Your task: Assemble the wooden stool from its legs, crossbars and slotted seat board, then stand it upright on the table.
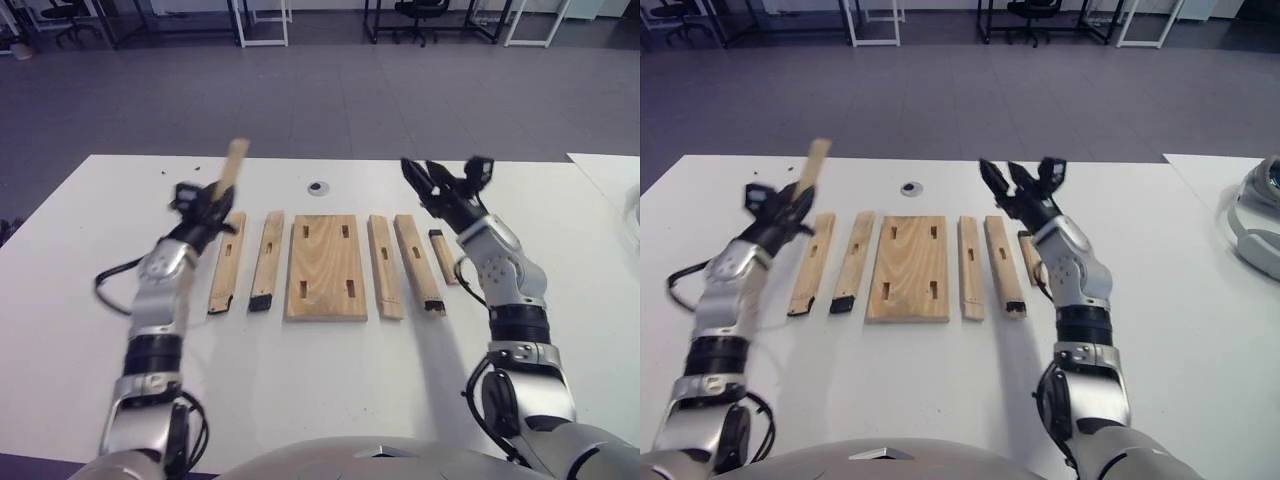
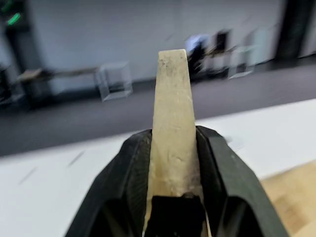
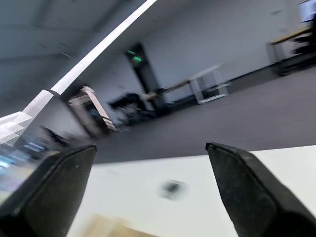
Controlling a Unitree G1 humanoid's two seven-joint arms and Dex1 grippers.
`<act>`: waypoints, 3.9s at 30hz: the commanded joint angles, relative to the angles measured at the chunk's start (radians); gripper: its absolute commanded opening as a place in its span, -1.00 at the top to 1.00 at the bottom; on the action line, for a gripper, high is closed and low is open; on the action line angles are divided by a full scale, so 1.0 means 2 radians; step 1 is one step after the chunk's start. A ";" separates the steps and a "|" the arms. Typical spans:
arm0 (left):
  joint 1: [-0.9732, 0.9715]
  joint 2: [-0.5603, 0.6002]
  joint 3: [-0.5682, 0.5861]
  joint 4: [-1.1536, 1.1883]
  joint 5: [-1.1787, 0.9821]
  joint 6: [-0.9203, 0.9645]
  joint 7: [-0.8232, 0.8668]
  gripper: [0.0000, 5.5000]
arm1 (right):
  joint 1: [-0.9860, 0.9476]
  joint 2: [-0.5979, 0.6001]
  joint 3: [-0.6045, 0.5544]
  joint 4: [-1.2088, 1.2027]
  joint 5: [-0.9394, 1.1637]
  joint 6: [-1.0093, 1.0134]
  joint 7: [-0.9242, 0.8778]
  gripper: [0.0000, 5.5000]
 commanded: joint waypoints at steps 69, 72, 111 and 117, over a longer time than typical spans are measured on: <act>0.088 -0.021 -0.046 -0.132 0.069 0.038 0.038 -0.13 | 0.237 -0.021 0.140 0.081 -0.279 -0.194 -0.032 0.85; 0.088 -0.021 -0.049 -0.134 0.072 0.038 0.040 -0.13 | 0.207 -0.020 0.124 0.042 -0.260 -0.190 -0.041 0.85; 0.088 -0.106 0.012 -0.188 -0.132 0.212 0.082 -0.36 | 0.185 -0.082 0.141 -0.182 -0.290 0.113 -0.060 0.25; 0.035 -0.152 0.080 -0.200 -0.367 0.391 0.156 -0.44 | 0.171 -0.089 0.184 -0.278 -0.270 0.023 0.021 0.25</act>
